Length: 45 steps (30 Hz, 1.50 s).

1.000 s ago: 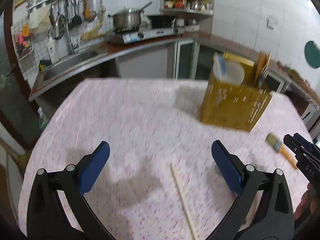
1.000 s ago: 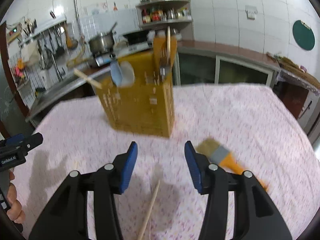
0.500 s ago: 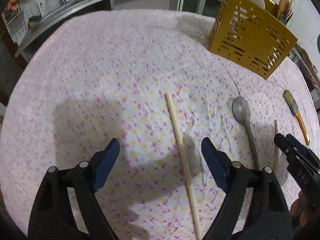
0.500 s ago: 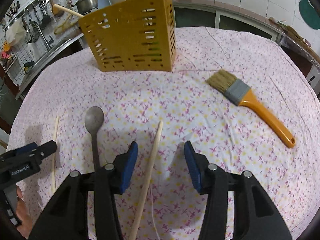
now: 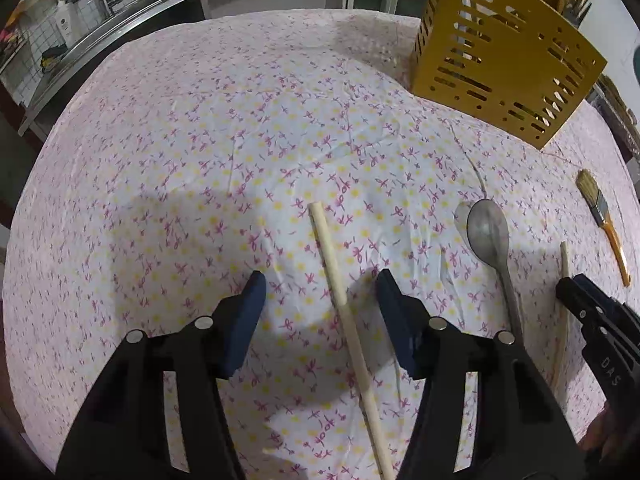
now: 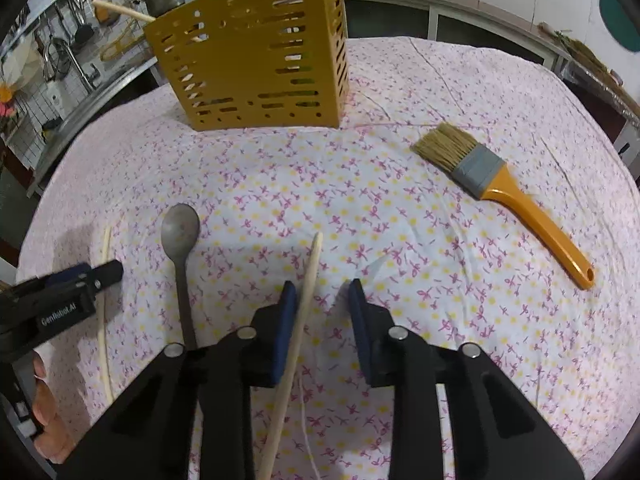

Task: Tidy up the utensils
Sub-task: 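Move both tools back over the loose chopsticks on the cloth, then grasp a chopstick with the left tool while the right tool grasps another chopstick, then lift both chopsticks toward the yellow holder with both tools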

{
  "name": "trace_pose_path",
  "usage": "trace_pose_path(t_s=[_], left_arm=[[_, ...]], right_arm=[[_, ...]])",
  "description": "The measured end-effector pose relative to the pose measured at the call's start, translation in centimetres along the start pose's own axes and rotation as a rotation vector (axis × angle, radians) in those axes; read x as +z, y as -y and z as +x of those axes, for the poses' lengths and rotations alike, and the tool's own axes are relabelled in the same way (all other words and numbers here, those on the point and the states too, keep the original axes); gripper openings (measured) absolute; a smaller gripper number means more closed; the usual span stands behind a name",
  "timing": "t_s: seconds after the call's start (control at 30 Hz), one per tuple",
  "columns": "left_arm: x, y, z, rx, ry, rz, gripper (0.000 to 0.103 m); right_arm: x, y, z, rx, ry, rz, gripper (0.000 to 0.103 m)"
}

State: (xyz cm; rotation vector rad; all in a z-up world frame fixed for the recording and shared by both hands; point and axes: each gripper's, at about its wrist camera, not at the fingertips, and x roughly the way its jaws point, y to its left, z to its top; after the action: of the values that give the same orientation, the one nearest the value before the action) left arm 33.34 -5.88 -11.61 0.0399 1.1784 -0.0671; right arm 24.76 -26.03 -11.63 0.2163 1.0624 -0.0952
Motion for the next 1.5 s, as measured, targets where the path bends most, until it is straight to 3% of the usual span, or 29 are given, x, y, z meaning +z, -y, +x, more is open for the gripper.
trace_pose_path(t_s=[0.07, 0.13, 0.2, 0.23, 0.33, 0.57, 0.9, 1.1, 1.5], left_arm=[[0.4, 0.1, 0.1, 0.001, -0.004, 0.007, 0.047], [0.8, 0.4, 0.2, -0.002, -0.007, 0.025, 0.032], [1.0, 0.6, 0.3, -0.001, -0.012, 0.042, 0.029], [1.0, 0.6, 0.3, -0.002, -0.010, 0.051, 0.021], [1.1, 0.5, 0.3, -0.013, -0.007, 0.062, 0.010], [1.5, -0.5, -0.4, -0.054, 0.010, 0.040, 0.007], [0.3, 0.5, -7.5, -0.062, 0.244, 0.113, 0.005], [0.5, 1.3, -12.3, -0.151, 0.412, 0.144, 0.005], [1.0, 2.3, -14.8, -0.194, 0.455, 0.146, 0.005]], right_arm=[[0.1, 0.0, 0.0, 0.017, -0.008, 0.007, 0.017], [0.1, -0.1, 0.1, 0.028, -0.013, 0.005, 0.010], [0.1, -0.1, 0.0, 0.036, -0.010, 0.003, 0.009], [0.1, 0.1, -0.1, 0.048, -0.006, 0.010, 0.008], [0.2, 0.6, -0.8, 0.065, 0.027, 0.024, 0.006], [0.8, 1.4, -4.2, 0.115, 0.131, 0.018, 0.006], [1.4, 2.1, -7.7, 0.199, 0.308, 0.012, 0.006], [1.8, 2.0, -9.6, 0.226, 0.395, 0.007, 0.006], [3.3, 2.4, -10.7, 0.270, 0.413, -0.001, 0.006]])
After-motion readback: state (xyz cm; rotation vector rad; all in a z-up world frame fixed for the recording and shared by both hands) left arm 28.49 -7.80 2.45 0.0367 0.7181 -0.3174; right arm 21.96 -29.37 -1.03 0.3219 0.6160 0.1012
